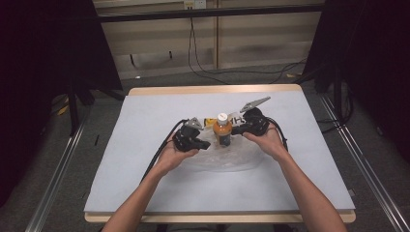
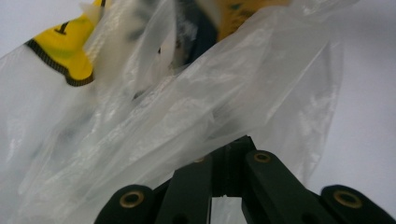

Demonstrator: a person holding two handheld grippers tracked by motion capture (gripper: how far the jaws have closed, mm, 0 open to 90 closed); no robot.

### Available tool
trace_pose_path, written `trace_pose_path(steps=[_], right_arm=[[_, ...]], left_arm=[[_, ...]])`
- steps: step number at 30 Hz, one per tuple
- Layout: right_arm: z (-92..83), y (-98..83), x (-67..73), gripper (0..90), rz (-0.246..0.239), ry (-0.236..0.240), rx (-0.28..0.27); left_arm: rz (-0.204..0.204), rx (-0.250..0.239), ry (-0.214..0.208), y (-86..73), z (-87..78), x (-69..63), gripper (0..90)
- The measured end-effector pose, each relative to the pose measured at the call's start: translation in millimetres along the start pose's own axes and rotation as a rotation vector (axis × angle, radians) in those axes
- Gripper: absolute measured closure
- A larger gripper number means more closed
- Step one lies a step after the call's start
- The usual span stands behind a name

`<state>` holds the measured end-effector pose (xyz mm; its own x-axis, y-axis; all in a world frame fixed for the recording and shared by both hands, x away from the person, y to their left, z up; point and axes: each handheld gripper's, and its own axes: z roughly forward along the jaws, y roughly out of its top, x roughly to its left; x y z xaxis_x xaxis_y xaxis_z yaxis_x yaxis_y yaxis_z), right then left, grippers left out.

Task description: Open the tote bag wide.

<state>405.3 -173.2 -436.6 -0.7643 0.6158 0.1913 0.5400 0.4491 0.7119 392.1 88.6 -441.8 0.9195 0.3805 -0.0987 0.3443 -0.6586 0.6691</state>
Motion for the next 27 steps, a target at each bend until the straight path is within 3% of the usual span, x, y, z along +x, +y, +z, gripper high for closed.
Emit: trace_pose_path(steps=[4,6,9,12,14,17,18,20,21,22,23,26,27], right_arm=[[5.5,4.1,-8.7,90.0,-0.012,0.019,0.065],[9.1,7.4,-14.0,90.0,-0.014,0.041,0.092],[18.9,15.4,-20.9,90.0,-0.025,0.093,0.193],[24.8,18.2,-22.1,90.0,-0.024,0.096,0.230],[33.0,19.0,-22.8,90.0,-0.020,0.110,0.268],[45.1,16.8,-27.2,90.0,-0.023,0.113,0.293],[51.7,14.3,-30.1,90.0,-0.004,0.122,0.309],[54.3,13.3,-31.6,90.0,0.012,0.129,0.312],[56.6,15.1,-34.8,90.0,0.021,0.126,0.293],[56.6,15.1,-34.8,90.0,0.021,0.126,0.293],[57.3,16.6,-34.6,90.0,0.019,0.109,0.296],[62.5,25.1,-37.8,90.0,0.015,0.041,0.294],[62.5,25.1,-37.8,90.0,0.015,0.041,0.294]], left_arm=[[-0.015,0.041,-0.014,4.4,1.8,9.3,90.0],[0.000,0.078,0.002,6.3,5.8,9.2,90.0],[0.021,0.143,0.004,8.7,13.9,10.4,90.0],[0.013,0.143,-0.014,9.2,21.2,9.3,90.0],[0.033,0.176,-0.013,7.7,27.3,3.6,90.0],[0.043,0.178,-0.040,3.2,33.0,-4.2,90.0],[0.052,0.168,-0.036,2.3,34.5,-7.3,90.0],[0.058,0.166,-0.048,2.3,35.4,-12.6,90.0],[0.090,0.174,-0.049,2.4,35.5,-19.8,90.0],[0.090,0.174,-0.049,2.4,35.5,-19.8,90.0],[0.094,0.179,-0.055,2.0,35.1,-25.0,90.0],[0.161,0.195,-0.080,-1.9,32.4,-46.9,90.0],[0.161,0.195,-0.080,-1.9,32.4,-46.9,90.0]])
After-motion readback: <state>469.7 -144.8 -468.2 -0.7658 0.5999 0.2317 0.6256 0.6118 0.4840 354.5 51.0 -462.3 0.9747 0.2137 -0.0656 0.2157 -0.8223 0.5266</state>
